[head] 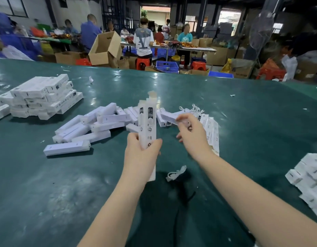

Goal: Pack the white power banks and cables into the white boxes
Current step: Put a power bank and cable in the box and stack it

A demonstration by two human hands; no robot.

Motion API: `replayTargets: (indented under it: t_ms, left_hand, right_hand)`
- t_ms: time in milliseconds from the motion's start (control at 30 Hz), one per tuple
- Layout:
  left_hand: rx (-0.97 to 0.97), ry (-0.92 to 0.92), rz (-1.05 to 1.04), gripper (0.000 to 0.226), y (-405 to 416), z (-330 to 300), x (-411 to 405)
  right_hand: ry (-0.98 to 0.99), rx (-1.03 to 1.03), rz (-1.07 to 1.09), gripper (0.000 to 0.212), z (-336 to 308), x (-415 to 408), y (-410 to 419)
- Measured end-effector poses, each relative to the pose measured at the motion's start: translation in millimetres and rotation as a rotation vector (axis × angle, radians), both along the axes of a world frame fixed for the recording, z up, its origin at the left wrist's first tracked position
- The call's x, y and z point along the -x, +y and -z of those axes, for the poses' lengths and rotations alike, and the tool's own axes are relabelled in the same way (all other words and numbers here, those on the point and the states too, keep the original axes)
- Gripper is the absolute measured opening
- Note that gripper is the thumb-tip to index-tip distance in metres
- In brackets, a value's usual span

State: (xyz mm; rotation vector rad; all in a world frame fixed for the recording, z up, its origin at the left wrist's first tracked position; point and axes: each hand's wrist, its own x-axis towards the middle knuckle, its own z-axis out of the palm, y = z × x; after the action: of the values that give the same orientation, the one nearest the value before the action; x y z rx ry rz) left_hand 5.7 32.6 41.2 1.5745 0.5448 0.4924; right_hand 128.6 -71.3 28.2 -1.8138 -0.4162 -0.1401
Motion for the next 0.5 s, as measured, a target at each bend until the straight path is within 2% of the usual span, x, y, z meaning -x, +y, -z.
replayTargets:
  t_ms: [67,167,300,500]
  left_hand:
    - [-0.335,0.022,-0.009,0.012,-1.4,2.2,3.1]
    - [-0.617,0.025,-0.02,0.016,-4.4,7.9,6.2]
    - [-0.733,-0.01,-0.004,0.011,-7.3,8.1,6.0]
    - [-0.765,-0.047,0.081,0.013,-14.4,11.3,3.1]
  right_hand:
    - [0.007,-0.137,0.036,0.029,-7.1,16.1,-23.6]
    - [-0.035,-0.359,0.106,0.021,-28.6,35.8,-59.7]
    - [-0.132,-0.48,0.091,0.016,-55.1,59.7,-104.0]
    - [-0.302,-0.364,-0.019,0.018,-50.7,90.2,-121.6]
